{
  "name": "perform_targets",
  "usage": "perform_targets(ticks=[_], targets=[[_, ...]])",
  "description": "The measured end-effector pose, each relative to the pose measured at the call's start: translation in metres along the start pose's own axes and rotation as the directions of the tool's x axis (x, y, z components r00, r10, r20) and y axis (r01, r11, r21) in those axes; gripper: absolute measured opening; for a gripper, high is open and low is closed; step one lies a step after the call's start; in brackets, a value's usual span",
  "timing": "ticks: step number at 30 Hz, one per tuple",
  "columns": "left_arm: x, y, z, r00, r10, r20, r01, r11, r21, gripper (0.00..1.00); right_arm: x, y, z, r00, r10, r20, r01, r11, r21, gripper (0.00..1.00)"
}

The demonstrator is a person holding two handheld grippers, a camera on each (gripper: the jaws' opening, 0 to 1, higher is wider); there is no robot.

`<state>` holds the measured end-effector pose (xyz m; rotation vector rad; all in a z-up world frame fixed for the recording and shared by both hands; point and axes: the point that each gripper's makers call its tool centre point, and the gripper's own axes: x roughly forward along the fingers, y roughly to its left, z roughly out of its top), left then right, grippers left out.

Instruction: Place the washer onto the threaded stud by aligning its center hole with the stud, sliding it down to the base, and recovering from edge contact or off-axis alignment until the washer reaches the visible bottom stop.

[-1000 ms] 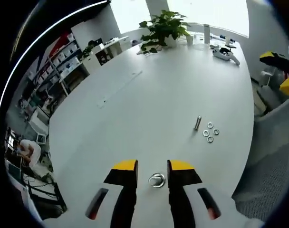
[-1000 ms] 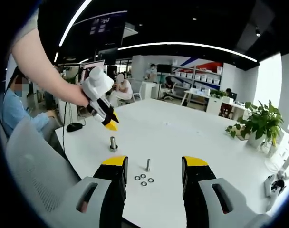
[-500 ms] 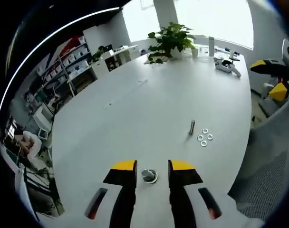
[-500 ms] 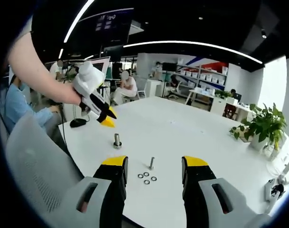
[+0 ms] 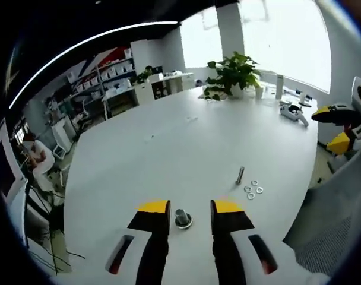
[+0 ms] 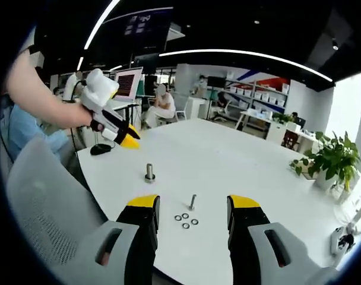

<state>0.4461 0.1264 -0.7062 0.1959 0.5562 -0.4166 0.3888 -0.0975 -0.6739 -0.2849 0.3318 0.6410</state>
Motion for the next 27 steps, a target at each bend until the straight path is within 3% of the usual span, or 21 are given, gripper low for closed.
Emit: perform_targets(ticks=[11, 13, 17, 21, 22, 25, 27], targets=[[-0.029, -0.018, 0.005, 0.994, 0.001, 0.113, 0.002, 0.999, -0.033, 0.27, 0.001, 0.002, -0.003, 1.0, 0.007, -0.016, -0.007, 1.0, -0.004, 0.48], [-0.033, -0.024, 0.005, 0.991, -0.021, 0.133, 0.028, 0.998, -0.051, 0.28, 0.001, 0.003, -0.003, 1.0, 0.01, -0.017, -0.011, 1.0, -0.012, 0.48], [-0.042, -0.039, 0.004, 0.985, -0.059, 0.159, 0.062, 0.998, -0.012, 0.29, 0.002, 0.004, -0.003, 1.0, 0.015, -0.021, -0.015, 1.0, -0.016, 0.48], [-0.05, -0.042, 0.002, 0.981, -0.072, 0.177, 0.077, 0.997, -0.019, 0.29, 0.002, 0.005, -0.004, 1.0, 0.016, -0.024, -0.017, 1.0, -0.018, 0.48], [-0.054, -0.044, 0.004, 0.975, -0.085, 0.204, 0.093, 0.995, -0.03, 0.3, 0.002, 0.005, -0.004, 1.0, 0.016, -0.024, -0.017, 1.0, -0.019, 0.48], [-0.057, -0.046, 0.003, 0.976, -0.099, 0.196, 0.109, 0.993, -0.039, 0.31, 0.002, 0.006, -0.005, 0.999, 0.02, -0.028, -0.02, 1.0, -0.02, 0.48], [-0.062, -0.047, 0.009, 0.97, -0.101, 0.221, 0.109, 0.994, -0.024, 0.31, 0.002, 0.007, -0.005, 0.999, 0.02, -0.026, -0.021, 0.999, -0.025, 0.48]])
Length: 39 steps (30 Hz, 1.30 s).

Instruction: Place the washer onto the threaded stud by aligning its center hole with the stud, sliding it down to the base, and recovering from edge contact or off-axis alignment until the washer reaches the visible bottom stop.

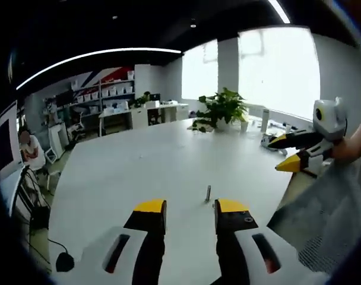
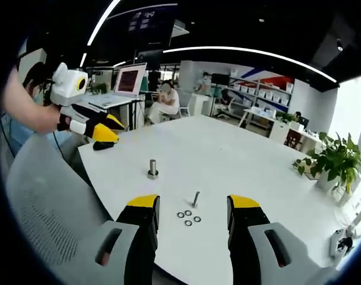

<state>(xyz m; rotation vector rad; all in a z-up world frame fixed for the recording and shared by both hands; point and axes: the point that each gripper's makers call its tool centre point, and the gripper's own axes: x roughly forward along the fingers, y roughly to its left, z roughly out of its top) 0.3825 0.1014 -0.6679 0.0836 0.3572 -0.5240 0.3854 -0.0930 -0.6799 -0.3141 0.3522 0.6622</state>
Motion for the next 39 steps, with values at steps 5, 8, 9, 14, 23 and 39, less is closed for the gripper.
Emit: perform_targets(ticks=[5, 8, 9, 14, 23, 39], targets=[[-0.005, -0.001, -0.001, 1.0, -0.01, 0.007, 0.009, 1.0, 0.01, 0.31, 0.0, -0.002, 0.0, 1.0, -0.006, -0.003, 0.006, 1.0, 0.004, 0.48], [-0.008, -0.004, -0.001, 1.0, -0.008, 0.01, 0.008, 1.0, 0.012, 0.31, 0.0, -0.001, -0.001, 1.0, -0.005, -0.005, 0.005, 1.0, 0.001, 0.48], [-0.009, -0.005, -0.001, 1.0, -0.01, 0.012, 0.01, 1.0, 0.01, 0.31, 0.0, -0.001, 0.0, 1.0, -0.006, -0.003, 0.006, 1.0, 0.001, 0.48], [-0.015, -0.004, -0.003, 1.0, -0.013, 0.022, 0.013, 1.0, 0.006, 0.31, 0.0, -0.001, -0.001, 1.0, -0.006, -0.006, 0.006, 1.0, 0.001, 0.48], [-0.016, -0.011, 0.0, 0.999, -0.03, 0.042, 0.029, 0.999, 0.017, 0.31, 0.0, 0.002, -0.001, 1.0, -0.001, -0.008, 0.001, 1.0, -0.005, 0.48], [-0.021, -0.016, 0.009, 0.999, -0.02, 0.049, 0.018, 0.998, 0.054, 0.33, 0.001, 0.002, -0.004, 1.0, -0.003, -0.016, 0.003, 1.0, -0.001, 0.48]])
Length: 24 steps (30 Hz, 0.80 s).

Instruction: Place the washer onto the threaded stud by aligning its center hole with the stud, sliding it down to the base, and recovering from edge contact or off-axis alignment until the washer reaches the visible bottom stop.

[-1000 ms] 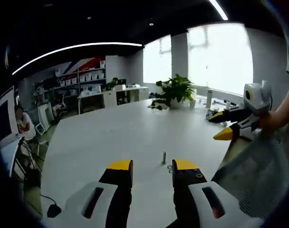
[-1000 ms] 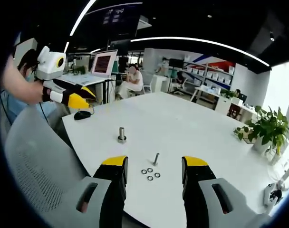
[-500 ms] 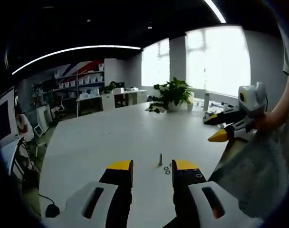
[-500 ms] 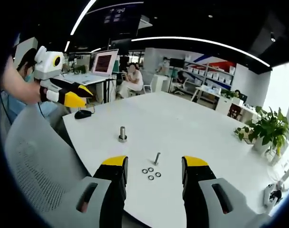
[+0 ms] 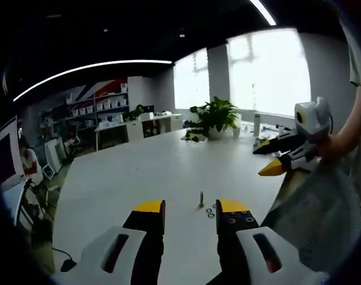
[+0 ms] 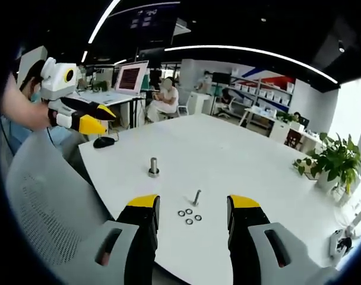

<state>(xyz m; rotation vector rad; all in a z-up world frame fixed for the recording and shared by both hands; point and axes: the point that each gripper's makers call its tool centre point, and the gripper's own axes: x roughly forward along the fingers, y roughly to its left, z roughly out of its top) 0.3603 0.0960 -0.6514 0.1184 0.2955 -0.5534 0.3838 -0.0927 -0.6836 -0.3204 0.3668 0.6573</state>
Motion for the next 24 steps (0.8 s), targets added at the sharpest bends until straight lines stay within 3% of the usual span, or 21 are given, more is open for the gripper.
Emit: perform_targets(ticks=[8, 24], targets=[[-0.002, 0.009, 0.002, 1.0, 0.02, 0.023, -0.019, 0.999, -0.031, 0.32, 0.003, 0.0, 0.0, 1.0, 0.009, -0.009, -0.008, 0.999, 0.04, 0.49], [-0.001, 0.011, 0.0, 1.0, 0.028, 0.01, -0.028, 0.999, -0.029, 0.32, 0.012, -0.001, -0.006, 0.996, 0.05, -0.074, -0.042, 0.994, 0.1, 0.47]])
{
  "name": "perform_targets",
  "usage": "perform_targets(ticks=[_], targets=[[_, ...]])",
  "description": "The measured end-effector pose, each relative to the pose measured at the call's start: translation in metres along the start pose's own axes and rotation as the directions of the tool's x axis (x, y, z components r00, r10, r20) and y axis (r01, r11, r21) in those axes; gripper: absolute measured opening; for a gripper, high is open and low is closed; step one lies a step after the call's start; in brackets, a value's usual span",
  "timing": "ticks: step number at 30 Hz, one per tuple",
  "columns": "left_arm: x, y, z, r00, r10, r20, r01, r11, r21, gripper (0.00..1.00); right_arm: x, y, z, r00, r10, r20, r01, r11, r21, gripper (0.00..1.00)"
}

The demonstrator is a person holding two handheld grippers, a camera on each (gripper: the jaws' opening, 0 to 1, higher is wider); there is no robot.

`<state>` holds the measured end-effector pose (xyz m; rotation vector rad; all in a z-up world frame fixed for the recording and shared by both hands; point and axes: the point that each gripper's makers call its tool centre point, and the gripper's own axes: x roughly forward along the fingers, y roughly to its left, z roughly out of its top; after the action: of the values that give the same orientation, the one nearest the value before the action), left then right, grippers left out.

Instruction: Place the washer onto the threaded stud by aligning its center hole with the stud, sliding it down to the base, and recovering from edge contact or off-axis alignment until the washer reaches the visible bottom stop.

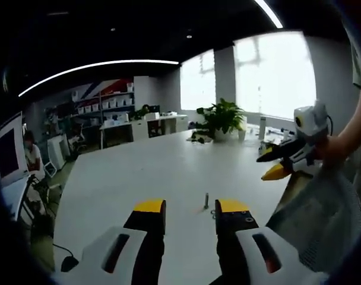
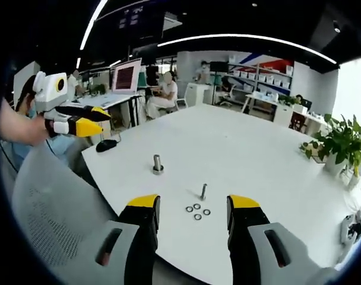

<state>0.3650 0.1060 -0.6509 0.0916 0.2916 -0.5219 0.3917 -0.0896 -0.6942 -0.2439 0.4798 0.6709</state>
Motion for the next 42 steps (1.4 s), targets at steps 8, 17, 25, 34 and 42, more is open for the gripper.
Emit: perform_targets(ticks=[8, 17, 25, 34, 42], targets=[[-0.002, 0.004, 0.0, 1.0, 0.013, 0.003, -0.013, 1.0, -0.023, 0.31, 0.019, -0.01, -0.001, 0.999, 0.006, -0.032, -0.006, 1.0, -0.007, 0.47], [-0.002, 0.003, -0.001, 1.0, 0.009, 0.002, -0.008, 1.0, -0.024, 0.31, 0.035, -0.02, -0.015, 0.996, 0.006, -0.084, -0.004, 1.0, 0.027, 0.46], [-0.003, 0.004, 0.0, 1.0, 0.013, 0.004, -0.013, 1.0, -0.009, 0.31, 0.051, -0.03, -0.027, 0.992, 0.014, -0.129, -0.012, 1.0, 0.015, 0.46], [-0.002, 0.006, -0.001, 1.0, 0.024, 0.0, -0.024, 1.0, -0.009, 0.31, 0.061, -0.031, -0.041, 0.987, 0.031, -0.161, -0.029, 0.999, 0.013, 0.46], [-0.001, 0.004, -0.005, 1.0, 0.012, -0.015, -0.012, 1.0, -0.004, 0.31, 0.07, -0.032, -0.055, 0.98, 0.041, -0.193, -0.04, 0.999, 0.011, 0.46]])
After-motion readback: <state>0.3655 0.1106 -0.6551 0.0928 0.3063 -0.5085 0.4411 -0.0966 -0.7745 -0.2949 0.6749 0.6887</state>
